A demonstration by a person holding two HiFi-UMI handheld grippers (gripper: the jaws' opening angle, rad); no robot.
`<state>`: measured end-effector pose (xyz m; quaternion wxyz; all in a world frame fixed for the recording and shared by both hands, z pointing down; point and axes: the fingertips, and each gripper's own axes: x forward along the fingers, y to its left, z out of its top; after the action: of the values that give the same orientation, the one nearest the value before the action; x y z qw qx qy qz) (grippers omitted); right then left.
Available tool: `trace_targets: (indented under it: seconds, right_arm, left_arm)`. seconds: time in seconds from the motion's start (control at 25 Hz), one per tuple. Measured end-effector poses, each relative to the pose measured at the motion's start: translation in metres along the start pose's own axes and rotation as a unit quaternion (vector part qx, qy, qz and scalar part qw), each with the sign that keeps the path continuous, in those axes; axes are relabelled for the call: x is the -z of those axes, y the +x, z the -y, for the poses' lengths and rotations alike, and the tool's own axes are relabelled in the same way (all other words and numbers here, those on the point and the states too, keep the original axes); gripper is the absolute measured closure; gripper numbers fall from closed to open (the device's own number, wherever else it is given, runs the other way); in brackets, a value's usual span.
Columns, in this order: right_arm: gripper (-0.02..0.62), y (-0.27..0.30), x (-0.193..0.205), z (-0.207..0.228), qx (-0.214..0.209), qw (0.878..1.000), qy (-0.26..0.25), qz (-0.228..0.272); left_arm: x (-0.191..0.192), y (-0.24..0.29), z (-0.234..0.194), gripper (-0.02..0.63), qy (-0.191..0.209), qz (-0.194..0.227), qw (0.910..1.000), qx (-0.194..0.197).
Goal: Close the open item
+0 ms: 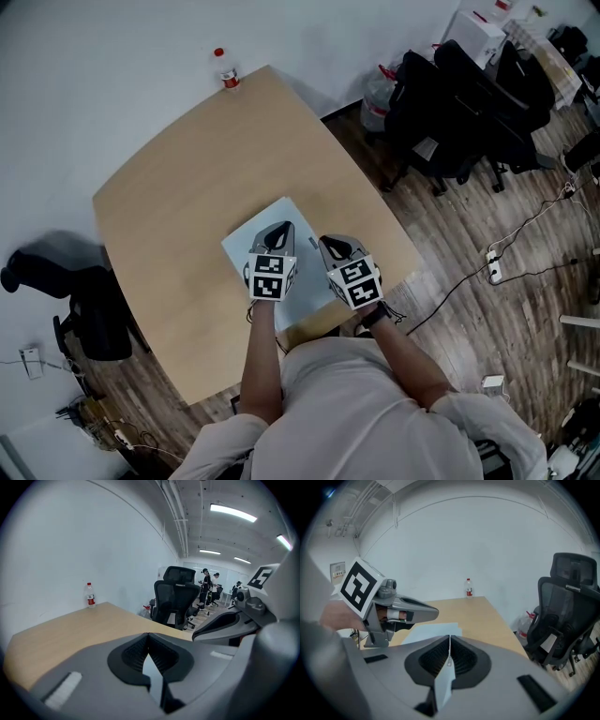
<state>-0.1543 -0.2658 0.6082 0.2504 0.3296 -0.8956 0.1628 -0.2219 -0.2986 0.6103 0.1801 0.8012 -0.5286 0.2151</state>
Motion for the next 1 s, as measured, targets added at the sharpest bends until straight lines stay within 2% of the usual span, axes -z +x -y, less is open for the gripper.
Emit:
trace_targets:
  seconds: [0.36, 0.68, 1.0]
  right_arm:
    - [0.581, 0.018, 0.034, -0.007, -0.016, 0.999, 0.006, -0.041]
    - [0.581, 0.024, 0.06, -0.005, -0.019, 0.997, 0.008, -0.075]
    - [0.581, 0.023, 0.069, 0.0, -0.017, 0.996, 0.005, -0.091]
  left_arm:
    - [0.034, 0.026, -0.003, 0.597, 0.014, -0.056, 0.9981, 0.023]
    - [0.049, 0.045, 0.007, 0.597, 0.029, -0.083, 0.9949, 0.049]
    - [0.064, 0.053, 0.009, 0.597, 0.024, -0.1, 0.9931, 0.056]
